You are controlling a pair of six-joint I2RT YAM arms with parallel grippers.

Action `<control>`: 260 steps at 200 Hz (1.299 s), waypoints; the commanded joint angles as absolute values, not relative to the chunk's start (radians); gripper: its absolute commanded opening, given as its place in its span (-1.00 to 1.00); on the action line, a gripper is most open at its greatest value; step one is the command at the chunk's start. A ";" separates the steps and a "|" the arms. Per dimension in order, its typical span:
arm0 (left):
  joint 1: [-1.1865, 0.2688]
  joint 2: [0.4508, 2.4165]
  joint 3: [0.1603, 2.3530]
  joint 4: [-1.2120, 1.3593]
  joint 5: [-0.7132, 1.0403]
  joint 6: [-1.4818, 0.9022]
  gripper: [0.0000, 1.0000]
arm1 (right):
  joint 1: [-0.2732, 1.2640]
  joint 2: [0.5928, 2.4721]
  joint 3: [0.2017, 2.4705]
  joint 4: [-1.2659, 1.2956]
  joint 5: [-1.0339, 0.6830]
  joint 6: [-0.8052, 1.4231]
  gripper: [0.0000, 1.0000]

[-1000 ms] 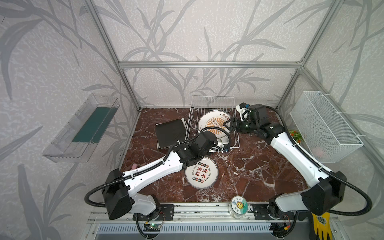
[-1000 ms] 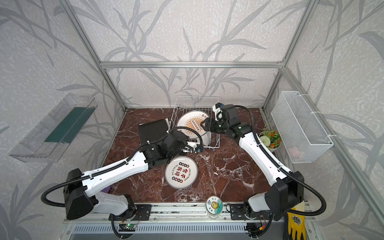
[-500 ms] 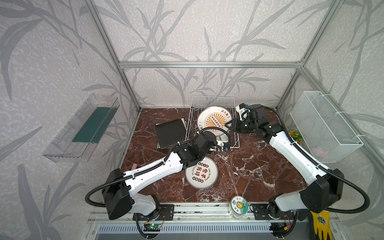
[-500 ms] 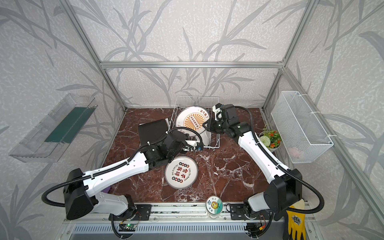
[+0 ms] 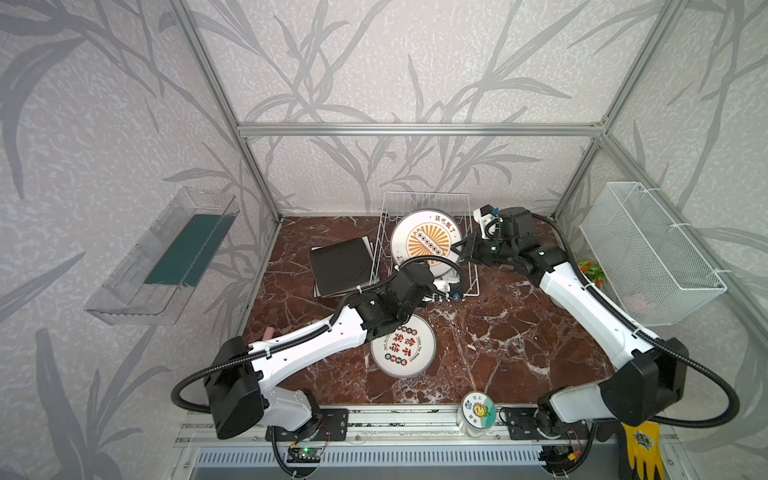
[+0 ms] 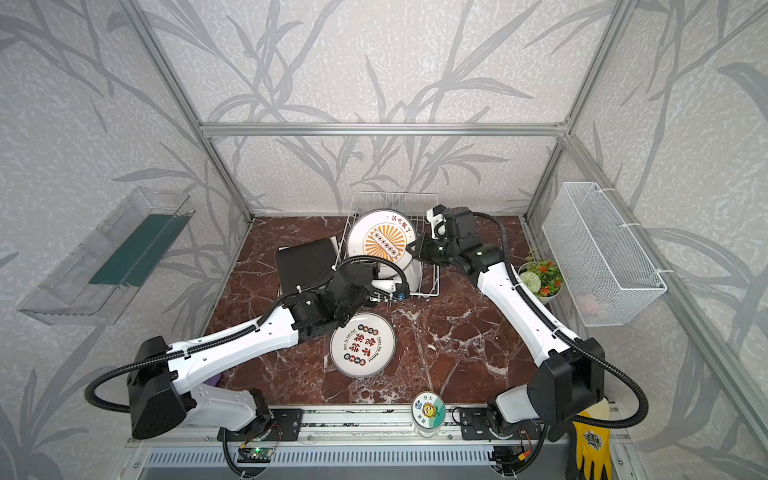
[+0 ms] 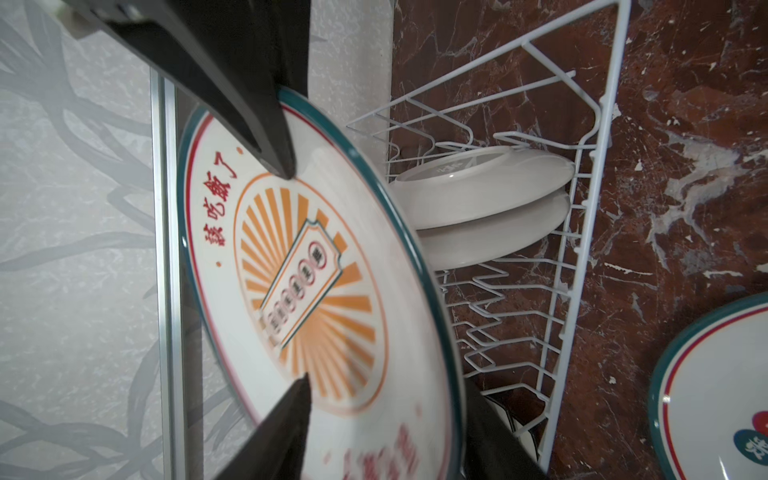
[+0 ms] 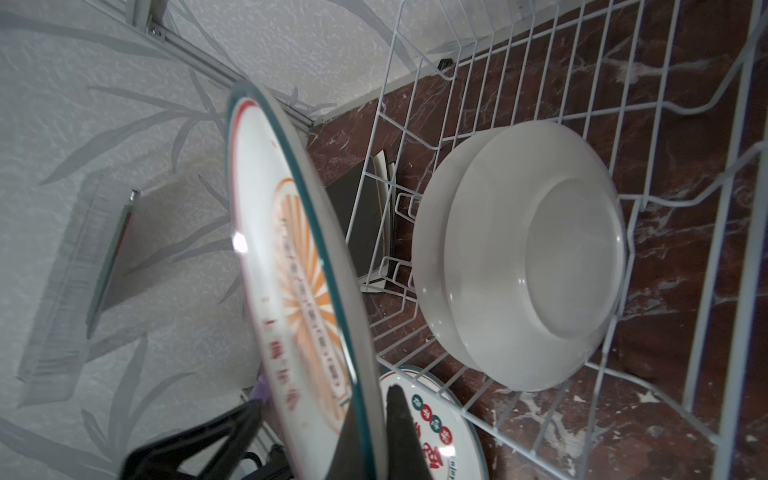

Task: Unload the plates from the dish rack
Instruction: 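Lift the sunburst plate up out of the rack with the left gripper, then grasp the sunburst plate's opposite edge with the right gripper, holding with both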

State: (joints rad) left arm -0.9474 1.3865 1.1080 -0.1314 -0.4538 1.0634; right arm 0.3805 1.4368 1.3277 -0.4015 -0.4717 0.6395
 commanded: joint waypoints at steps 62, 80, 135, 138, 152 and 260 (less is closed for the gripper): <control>-0.926 1.279 1.154 -0.150 -0.389 0.769 0.76 | 0.292 1.338 1.294 -0.349 -0.493 0.597 -1.00; -0.877 1.233 1.179 -0.206 -0.279 0.619 0.75 | 0.284 1.329 1.274 -0.335 -0.507 0.596 -1.00; -0.585 1.121 1.177 -0.157 0.163 0.102 0.76 | 0.282 1.301 1.217 -0.283 -0.534 0.583 -1.00; -0.575 1.123 1.177 -0.156 0.179 0.083 0.76 | 0.282 1.299 1.216 -0.279 -0.537 0.583 -1.00; -0.546 1.146 1.190 -0.175 0.223 0.029 0.79 | 0.282 1.299 1.211 -0.273 -0.550 0.581 -1.00; -0.473 1.435 1.377 -0.410 0.572 -0.123 0.82 | 0.284 1.278 1.158 -0.199 -0.642 0.538 -1.00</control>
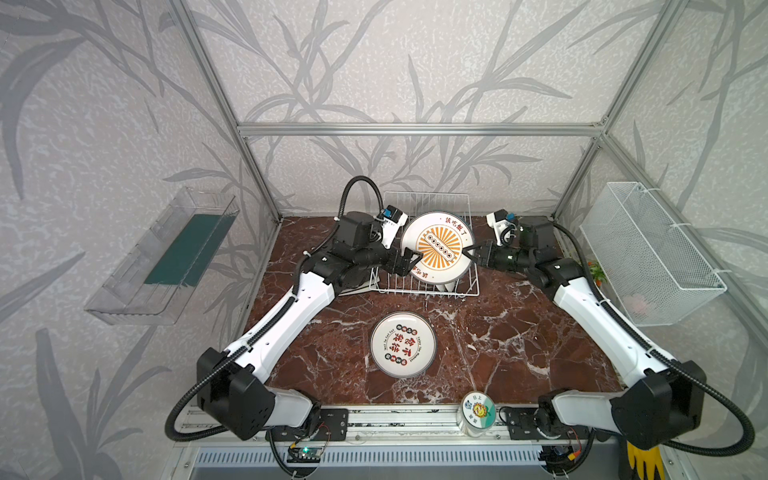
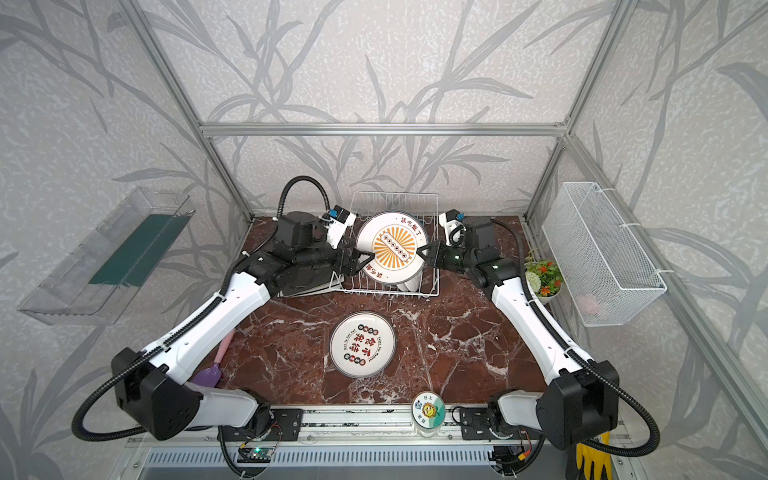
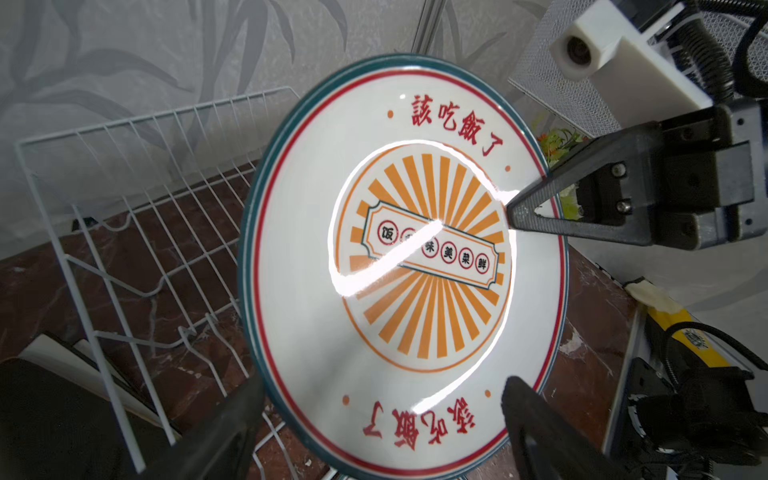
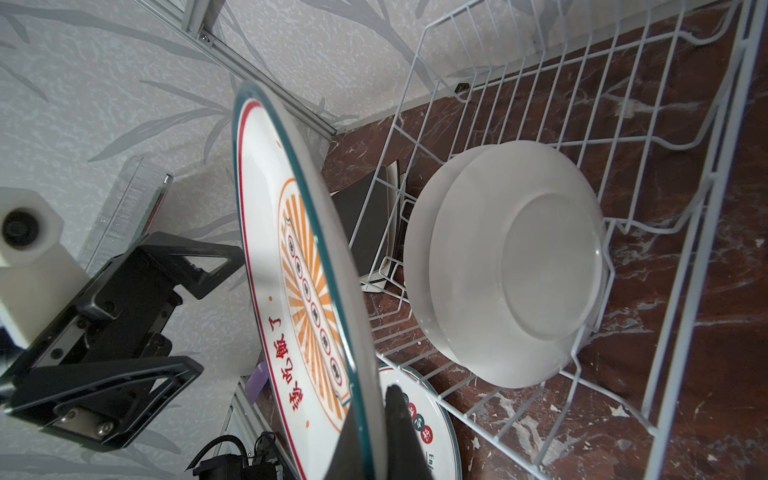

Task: Unload the plates from the dish rack
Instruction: 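Grasp the sunburst plate's opposite edge with the right gripper, holding with both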

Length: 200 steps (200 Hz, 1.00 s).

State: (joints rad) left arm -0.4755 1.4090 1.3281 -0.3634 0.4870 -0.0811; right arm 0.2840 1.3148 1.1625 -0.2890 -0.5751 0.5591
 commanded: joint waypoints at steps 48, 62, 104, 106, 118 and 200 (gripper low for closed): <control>-0.472 1.493 1.399 -0.414 0.608 -0.128 0.80 | 0.284 1.280 1.140 -0.140 -0.676 0.542 -1.00; -0.466 1.496 1.405 -0.434 0.598 -0.119 0.80 | 0.284 1.276 1.141 -0.152 -0.675 0.526 -1.00; -0.419 1.443 1.337 -0.359 0.604 -0.170 0.86 | 0.284 1.270 1.139 -0.153 -0.674 0.509 -1.00; -0.417 1.440 1.332 -0.356 0.606 -0.174 0.87 | 0.284 1.270 1.140 -0.152 -0.674 0.510 -1.00; -0.396 1.429 1.316 -0.338 0.620 -0.195 0.87 | 0.284 1.272 1.137 -0.146 -0.676 0.513 -1.00; -0.368 1.468 1.304 -0.295 0.834 -0.234 0.72 | 0.288 1.304 1.144 -0.115 -0.733 0.516 -1.00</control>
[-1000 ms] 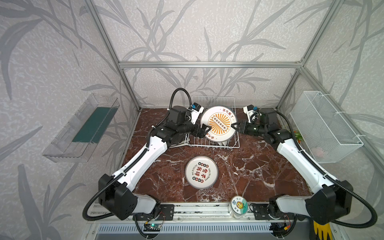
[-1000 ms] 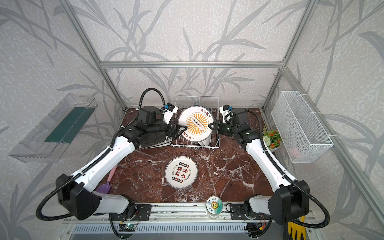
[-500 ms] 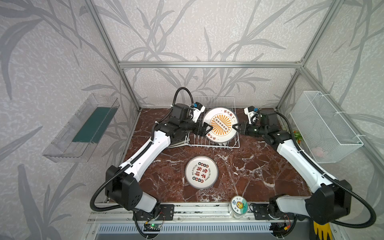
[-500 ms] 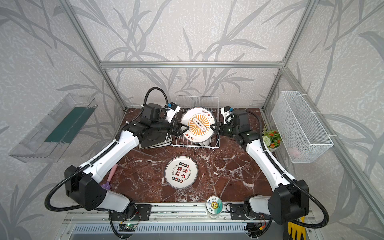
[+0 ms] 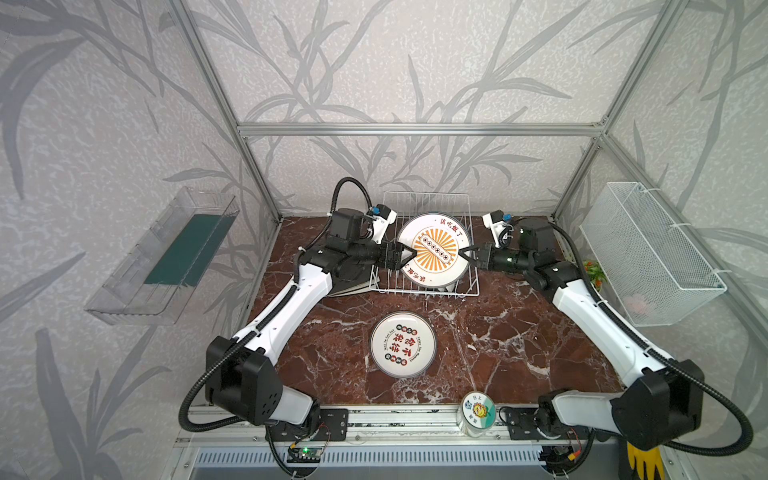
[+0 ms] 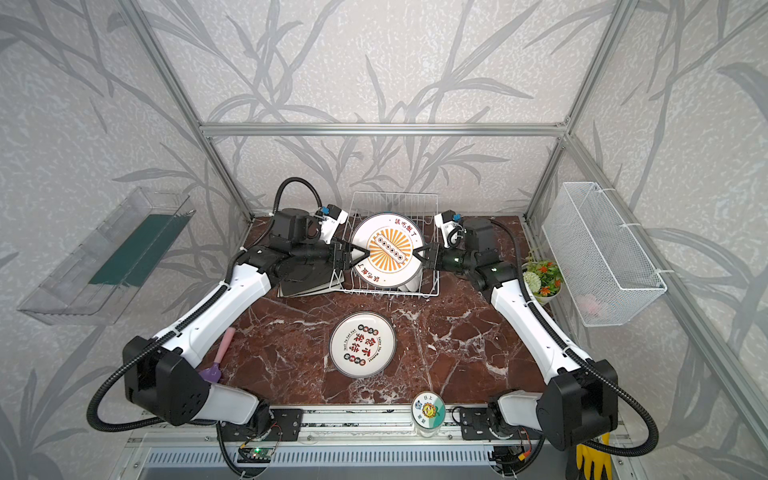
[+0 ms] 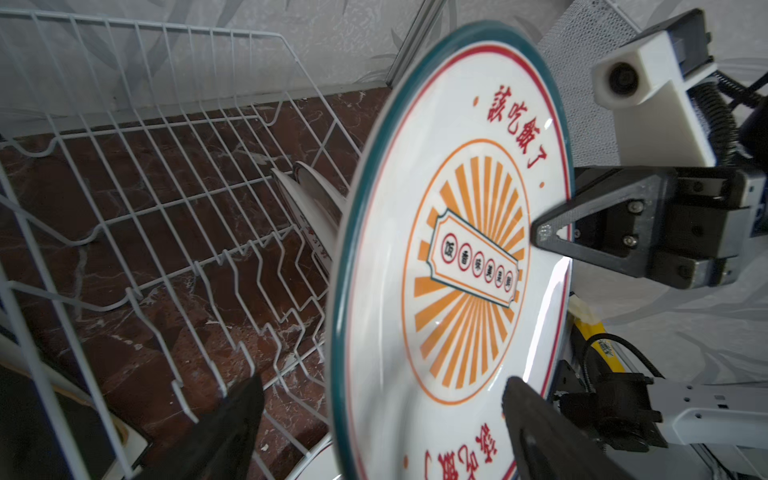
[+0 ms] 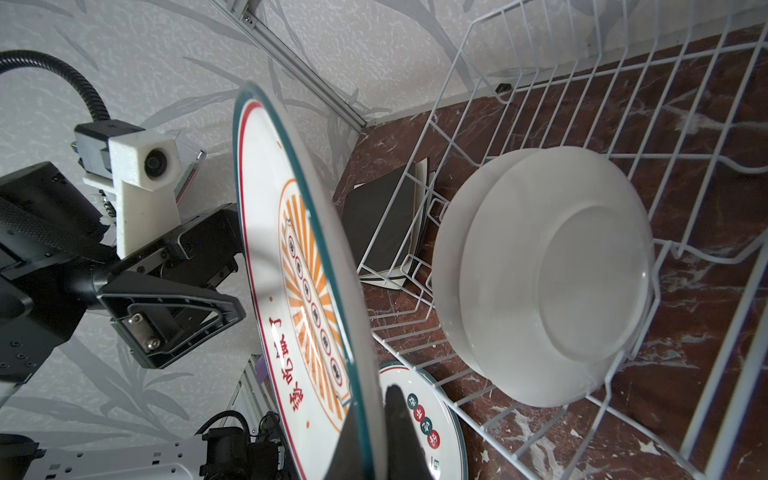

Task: Unload the plates from the dish rack
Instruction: 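Grasp the sunburst plate's opposite edge with the right gripper, holding with both, then release the right gripper and carry the plate to the table stack with the left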

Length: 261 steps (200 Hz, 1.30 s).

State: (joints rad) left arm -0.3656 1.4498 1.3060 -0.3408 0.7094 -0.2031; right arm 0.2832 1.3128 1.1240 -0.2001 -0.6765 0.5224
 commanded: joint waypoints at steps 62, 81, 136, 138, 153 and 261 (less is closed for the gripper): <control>-0.369 1.521 1.321 -0.270 0.948 -0.258 0.05 | 0.302 1.333 1.131 -0.075 -0.763 0.482 -1.00; -0.369 1.524 1.325 -0.284 0.958 -0.256 -0.22 | 0.308 1.337 1.128 -0.077 -0.767 0.458 -1.00; -0.370 1.515 1.331 -0.350 0.922 -0.234 -1.00 | 0.310 1.333 1.103 -0.079 -0.753 0.447 -0.97; -0.370 1.515 1.330 -0.349 0.921 -0.235 -1.00 | 0.310 1.333 1.103 -0.080 -0.749 0.447 -0.95; -0.369 1.512 1.323 -0.339 0.916 -0.250 -1.00 | 0.310 1.329 1.103 -0.099 -0.729 0.441 -0.84; -0.342 1.427 1.318 -0.490 0.866 -0.286 -1.00 | 0.309 1.259 1.118 -0.231 -0.544 0.318 0.52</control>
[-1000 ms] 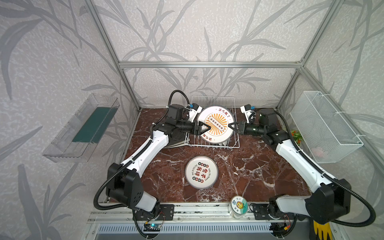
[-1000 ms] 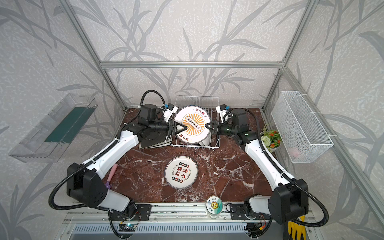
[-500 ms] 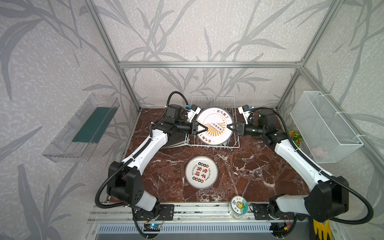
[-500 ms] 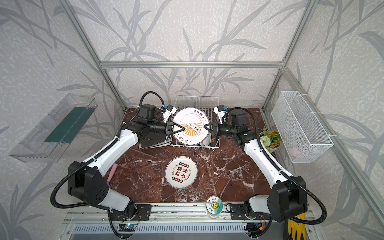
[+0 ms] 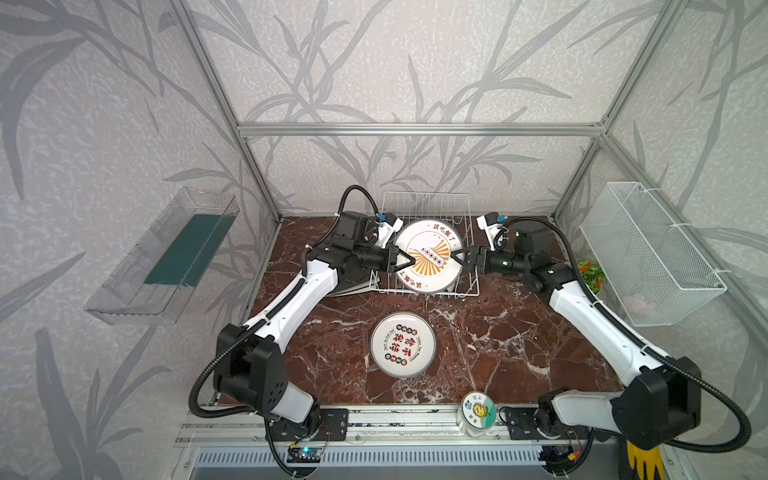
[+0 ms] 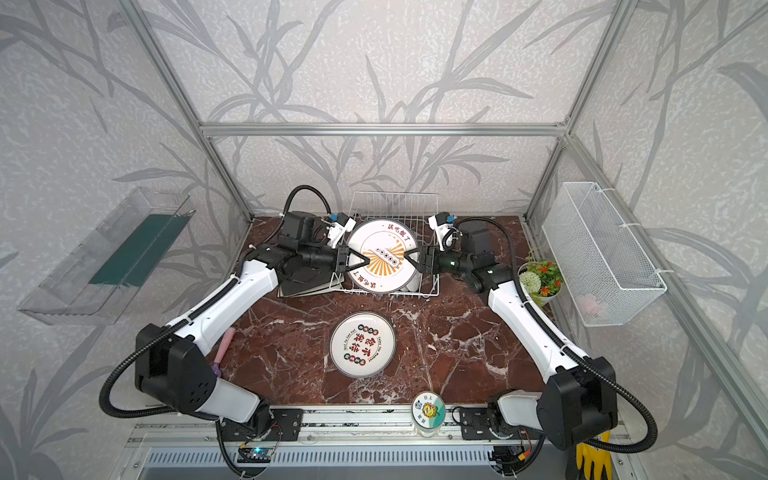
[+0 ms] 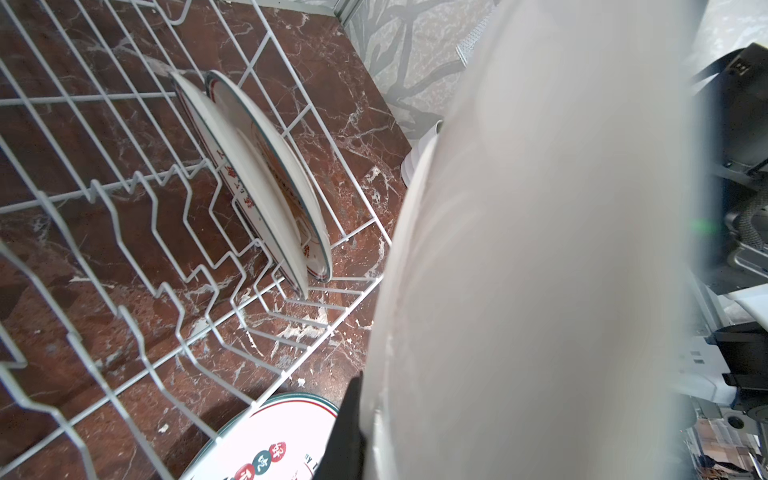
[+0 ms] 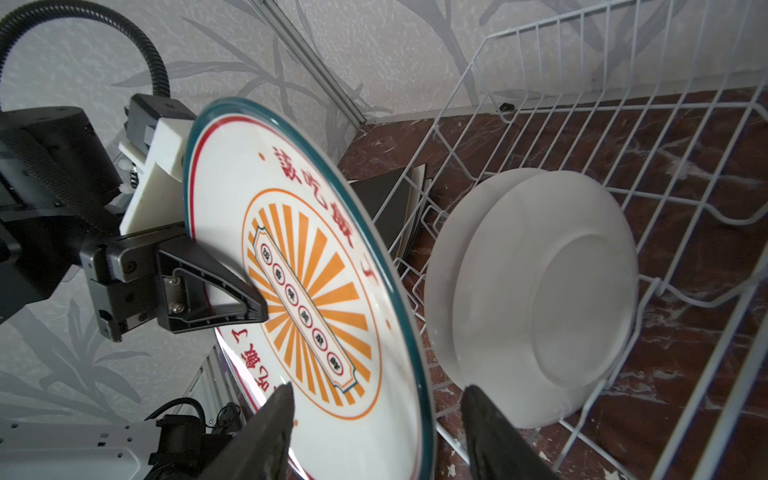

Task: Unload the plates from the dish rack
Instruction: 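Release the right gripper and carry the plate to the table stack with the left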

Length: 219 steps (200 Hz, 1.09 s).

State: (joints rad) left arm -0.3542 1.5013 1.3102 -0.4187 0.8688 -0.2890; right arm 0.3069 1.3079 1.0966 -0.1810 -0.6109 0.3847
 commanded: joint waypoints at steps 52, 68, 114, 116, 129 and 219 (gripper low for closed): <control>-0.337 1.303 1.213 -0.668 0.880 -0.309 -1.00 | 0.308 1.224 1.115 -0.244 -0.502 0.280 0.98; -0.337 1.270 1.157 -0.701 0.923 -0.312 -1.00 | 0.308 1.227 1.116 -0.241 -0.499 0.270 0.98; -0.338 1.138 0.990 -0.725 0.905 -0.406 -1.00 | 0.308 1.206 1.084 -0.215 -0.487 0.281 0.98; -0.338 1.133 0.981 -0.724 0.904 -0.411 -1.00 | 0.308 1.205 1.083 -0.215 -0.486 0.281 0.98; -0.338 1.098 0.925 -0.708 0.890 -0.453 -1.00 | 0.308 1.191 1.069 -0.211 -0.483 0.280 0.98; -0.342 0.931 0.650 -0.613 0.790 -0.612 -1.00 | 0.310 1.168 1.030 -0.216 -0.459 0.209 0.98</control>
